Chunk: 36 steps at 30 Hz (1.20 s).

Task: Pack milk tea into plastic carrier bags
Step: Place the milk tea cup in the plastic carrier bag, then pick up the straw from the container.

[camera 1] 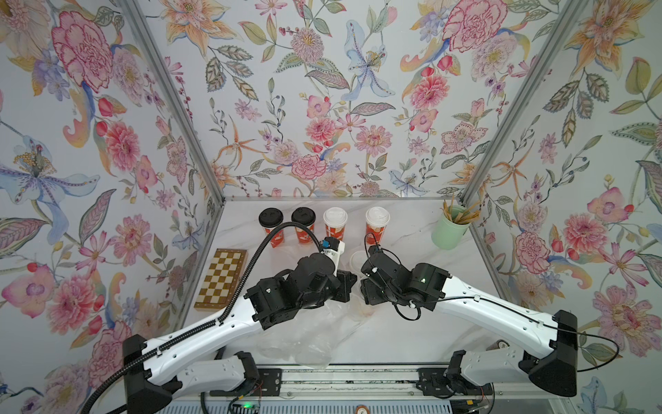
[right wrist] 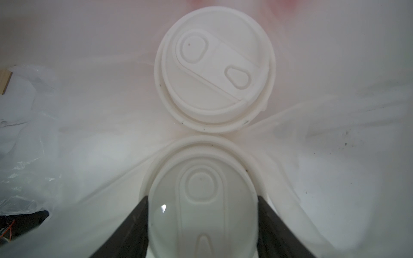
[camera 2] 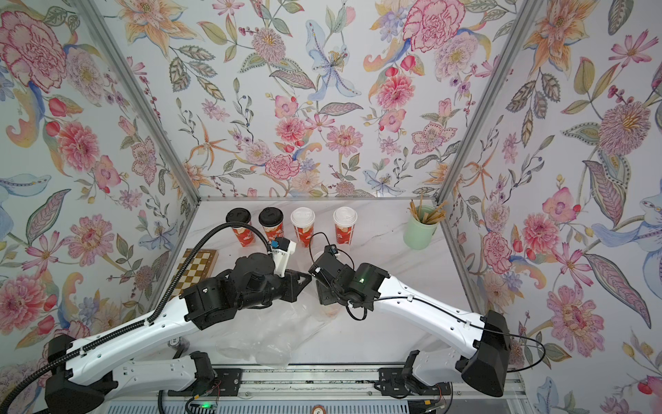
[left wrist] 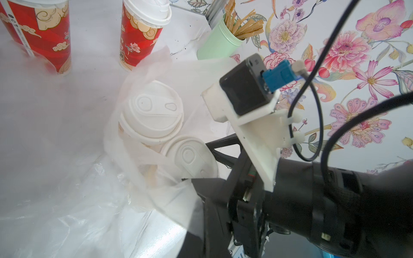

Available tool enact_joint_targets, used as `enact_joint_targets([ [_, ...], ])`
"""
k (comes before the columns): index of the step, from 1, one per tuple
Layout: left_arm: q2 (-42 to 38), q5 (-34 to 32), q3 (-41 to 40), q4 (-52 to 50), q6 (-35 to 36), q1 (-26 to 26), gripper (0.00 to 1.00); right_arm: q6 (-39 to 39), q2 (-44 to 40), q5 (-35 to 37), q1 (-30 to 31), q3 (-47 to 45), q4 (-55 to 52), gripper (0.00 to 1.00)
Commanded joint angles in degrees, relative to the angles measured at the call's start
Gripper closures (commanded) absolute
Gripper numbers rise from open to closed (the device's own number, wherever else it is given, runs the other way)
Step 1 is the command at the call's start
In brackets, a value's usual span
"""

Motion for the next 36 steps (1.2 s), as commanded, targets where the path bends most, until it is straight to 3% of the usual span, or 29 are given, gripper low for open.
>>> enact_joint_targets([
  [1,-0.3,-1.7,1.1,-0.8,0.5,0.8,1.00,0.5,1.1,-1.4,0.3,2.2,-8.1,0.39],
  [7,1.6,-2.5,2.8,-3.6,1.8,0.8,0.97,-0.6,1.3,-3.5,0.2,5.4,-8.8,0.18],
  [11,2.0,-2.7,3.5,-4.3,2.2,0.9,0.96,-1.6,0.7,-4.4,-0.1,9.5,-9.3,0.15],
  [18,2.2,-3.6,4.4,-5.2,2.7,1.1,0.87,-5.5,-1.7,-6.0,-4.7,17.8,-12.6,0.18],
  [24,2.5,-5.4,6.0,-6.9,4.0,1.5,0.57,-10.2,-3.6,-9.2,-13.5,18.9,-14.1,0.22],
  [27,3.6,-5.7,7.2,-8.2,5.2,2.1,0.46,-12.5,-3.8,-14.1,-18.4,16.8,-14.0,0.22],
  [36,6.9,-5.8,9.6,-8.0,8.1,4.6,0.42,-16.9,-2.6,-17.7,-25.7,14.8,-12.8,0.33],
])
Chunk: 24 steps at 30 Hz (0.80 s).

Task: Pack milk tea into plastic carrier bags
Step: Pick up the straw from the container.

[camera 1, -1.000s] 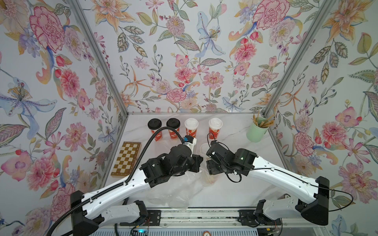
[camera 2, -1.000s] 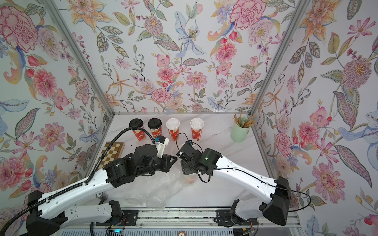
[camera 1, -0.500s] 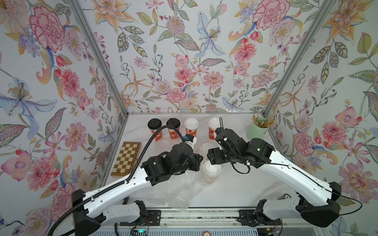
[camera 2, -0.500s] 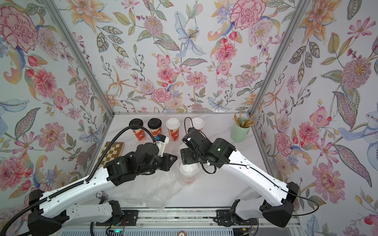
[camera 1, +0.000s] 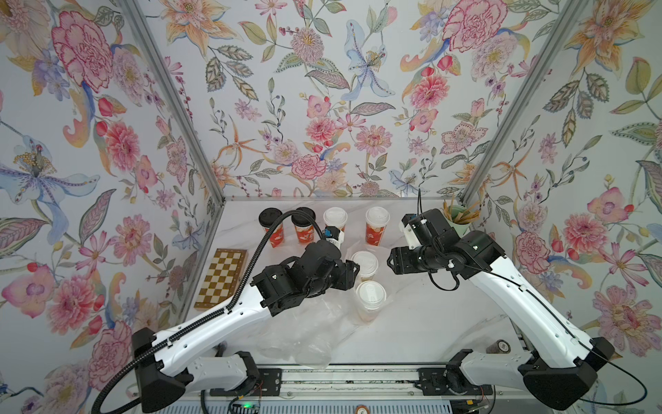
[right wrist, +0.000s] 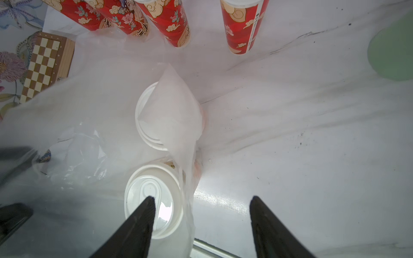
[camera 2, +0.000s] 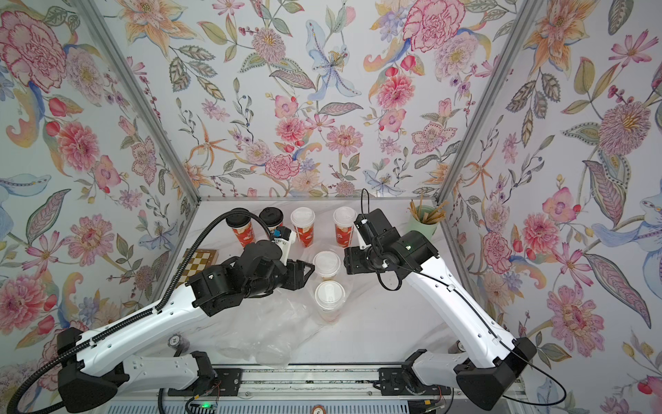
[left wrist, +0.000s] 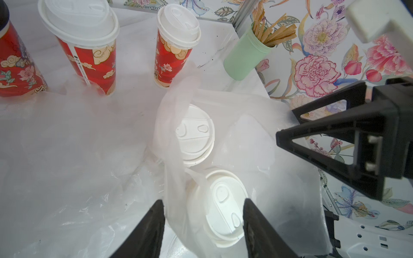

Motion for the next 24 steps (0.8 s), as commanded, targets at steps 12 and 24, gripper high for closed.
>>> enact_joint_targets([
  [12,2.6,-2.6,3.4,-0.3,4.0,2.6,0.42,-11.8,4.6,1.5,-20.3,11.7,4.0,0.35],
  [24,0.7,-1.6,0.4,4.1,5.2,5.6,0.42,-14.0,21.3,-4.4,-42.7,19.8,18.8,0.51],
])
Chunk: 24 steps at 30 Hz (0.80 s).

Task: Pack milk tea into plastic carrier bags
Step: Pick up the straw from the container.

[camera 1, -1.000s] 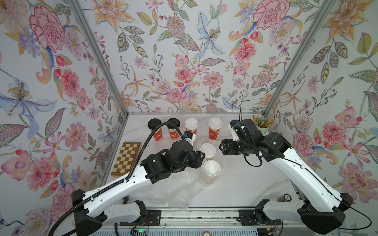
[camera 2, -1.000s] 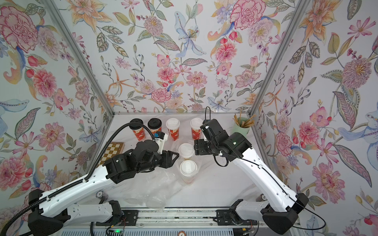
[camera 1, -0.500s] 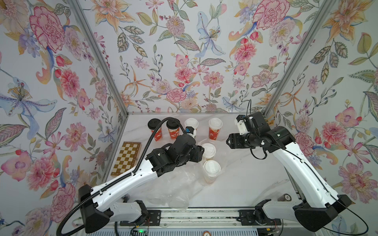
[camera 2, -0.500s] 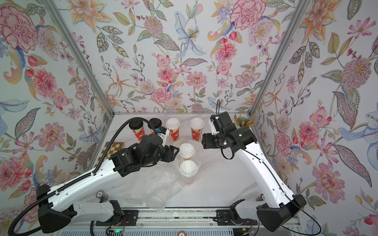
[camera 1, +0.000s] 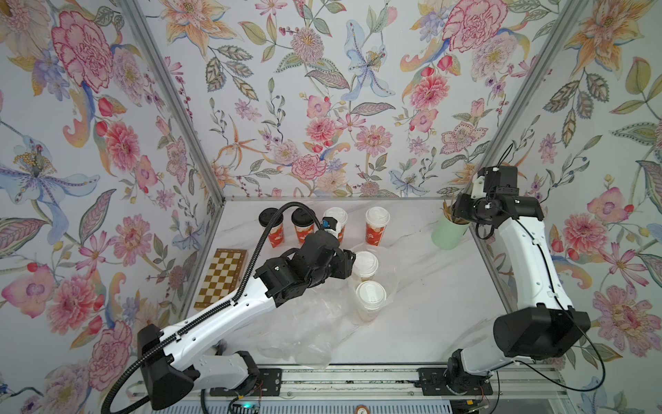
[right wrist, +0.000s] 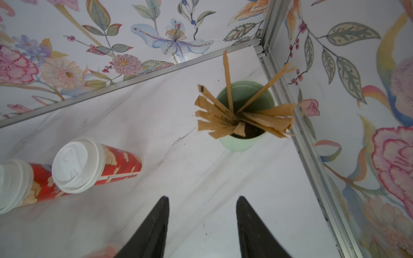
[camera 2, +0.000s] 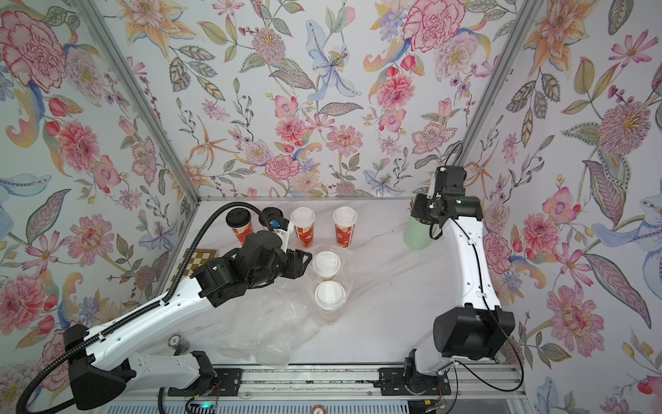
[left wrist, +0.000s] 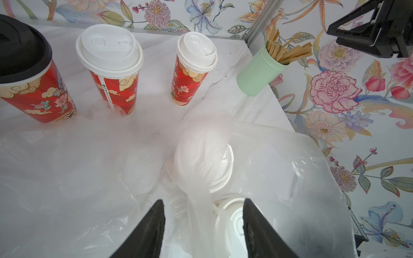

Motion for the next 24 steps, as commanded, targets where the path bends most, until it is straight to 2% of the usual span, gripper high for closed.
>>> enact_joint_targets([
  [1,-1.6,0.4,-1.2,2.2,1.7,1.7,0.42,-1.6,4.6,-2.6,-2.4,4.2,5.5,0.52],
  [7,-1.0,3.1,-1.4,5.4,3.1,3.0,0.42,-4.7,15.7,-6.9,-5.2,12.3,7.5,0.53],
  [14,0.8,6.9,-0.3,5.1,4.4,3.9,0.42,-8.2,26.6,-10.3,-5.0,19.9,7.3,0.54],
  [24,1.1,8.0,-1.3,5.8,3.4,5.0,0.42,-12.4,37.6,1.6,-2.6,29.4,7.4,0.58],
])
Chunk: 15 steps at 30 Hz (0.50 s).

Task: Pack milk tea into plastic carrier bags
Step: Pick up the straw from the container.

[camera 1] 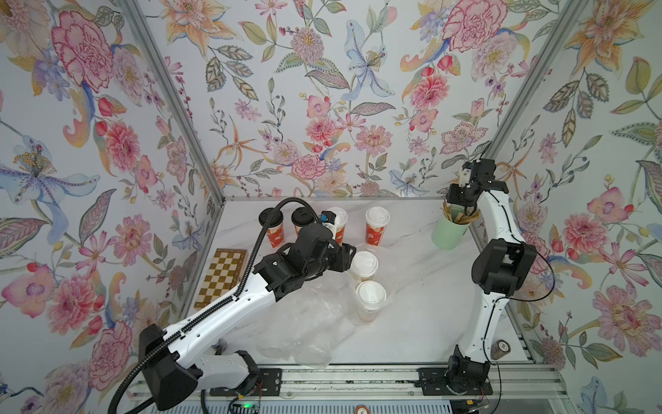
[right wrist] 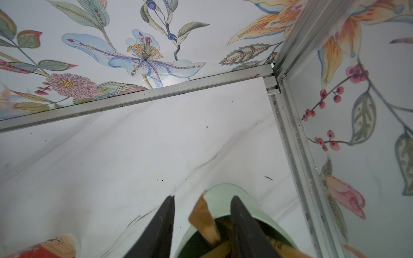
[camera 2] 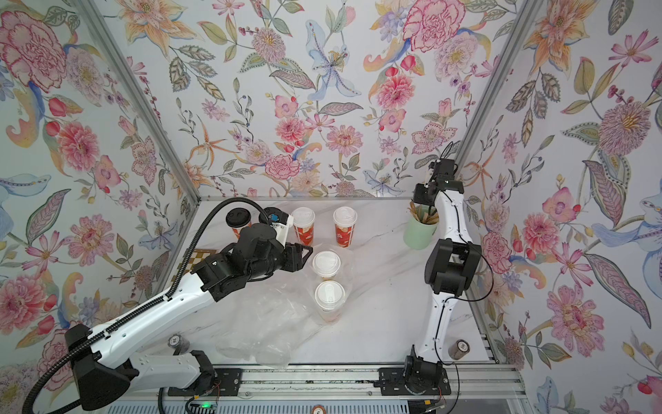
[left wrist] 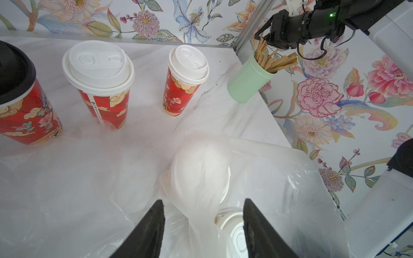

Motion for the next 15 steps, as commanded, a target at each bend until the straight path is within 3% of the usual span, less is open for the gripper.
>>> enact_joint_targets([
  [1,0.3,1.4,-0.7,1.0,0.3,0.8,0.42,-2.8,2.2,4.9,0.9,3.8,0.2,0.60],
  [5,0.2,1.2,-0.9,1.1,-0.3,0.8,0.42,-2.6,3.0,5.1,1.3,4.5,0.2,0.67],
  [10,-0.4,1.2,-1.6,1.7,-0.9,0.8,0.42,-2.5,1.6,5.0,1.9,4.8,0.2,0.83],
  [15,-1.4,1.7,-2.7,3.1,-1.8,0.8,0.42,-2.4,-0.7,5.6,2.2,5.9,0.2,0.90],
])
